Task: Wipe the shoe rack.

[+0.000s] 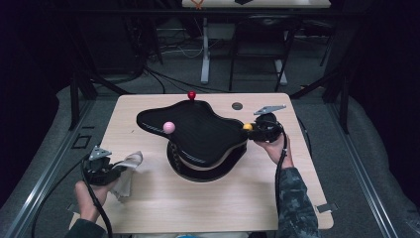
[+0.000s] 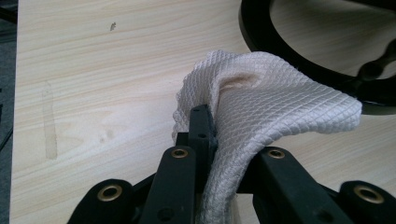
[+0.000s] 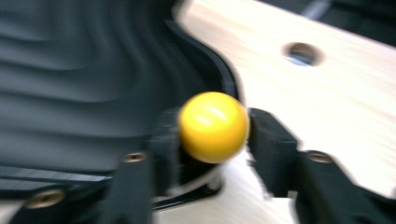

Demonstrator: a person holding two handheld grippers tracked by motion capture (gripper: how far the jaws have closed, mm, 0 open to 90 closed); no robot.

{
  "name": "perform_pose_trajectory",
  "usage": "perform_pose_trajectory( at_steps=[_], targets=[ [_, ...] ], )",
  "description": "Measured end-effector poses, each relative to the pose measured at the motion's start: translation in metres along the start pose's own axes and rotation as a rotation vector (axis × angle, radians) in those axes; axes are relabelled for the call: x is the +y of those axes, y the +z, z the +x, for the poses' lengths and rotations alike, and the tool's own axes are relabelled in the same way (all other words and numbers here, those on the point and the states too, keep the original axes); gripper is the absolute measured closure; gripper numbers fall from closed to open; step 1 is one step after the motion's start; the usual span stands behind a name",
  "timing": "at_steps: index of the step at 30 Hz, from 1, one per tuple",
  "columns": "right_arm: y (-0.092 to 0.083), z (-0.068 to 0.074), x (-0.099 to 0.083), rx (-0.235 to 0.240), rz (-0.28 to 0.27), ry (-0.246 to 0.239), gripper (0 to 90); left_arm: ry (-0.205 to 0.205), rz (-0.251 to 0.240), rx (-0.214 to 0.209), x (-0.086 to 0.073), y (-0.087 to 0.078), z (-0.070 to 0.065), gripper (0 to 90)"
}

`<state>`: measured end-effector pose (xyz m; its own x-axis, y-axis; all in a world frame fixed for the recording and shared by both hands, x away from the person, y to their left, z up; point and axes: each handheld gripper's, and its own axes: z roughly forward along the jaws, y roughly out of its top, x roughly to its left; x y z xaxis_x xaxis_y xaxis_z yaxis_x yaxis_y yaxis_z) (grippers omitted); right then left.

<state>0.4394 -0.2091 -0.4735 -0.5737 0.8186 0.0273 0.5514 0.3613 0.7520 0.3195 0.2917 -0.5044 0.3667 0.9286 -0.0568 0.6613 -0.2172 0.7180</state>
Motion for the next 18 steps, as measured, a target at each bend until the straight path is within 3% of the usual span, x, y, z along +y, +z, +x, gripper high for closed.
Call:
perform_pose_trajectory(
  at_steps=[1, 4, 8, 12, 18],
  targets=[
    [-0.001, 0.0, 0.001, -0.034, 0.006, 0.006, 47.0, 0.001, -0.001, 0.0, 0.0, 0.0, 0.0, 81.5],
    [-0.004, 0.002, 0.002, -0.065, 0.028, 0.011, 46.6, 0.008, 0.0, 0.005, 0.001, 0.0, 0.0, 81.4],
    [-0.01, 0.009, 0.009, -0.067, 0.037, 0.0, 48.5, 0.012, 0.0, 0.011, 0.001, 0.001, 0.001, 81.6],
    [-0.013, 0.011, 0.011, -0.084, 0.066, 0.022, 58.0, 0.012, -0.003, 0.012, 0.002, 0.0, 0.001, 81.6],
    [-0.011, 0.01, 0.01, -0.091, 0.055, 0.038, 59.3, 0.027, -0.007, 0.017, 0.003, 0.001, -0.002, 81.5]
  ],
)
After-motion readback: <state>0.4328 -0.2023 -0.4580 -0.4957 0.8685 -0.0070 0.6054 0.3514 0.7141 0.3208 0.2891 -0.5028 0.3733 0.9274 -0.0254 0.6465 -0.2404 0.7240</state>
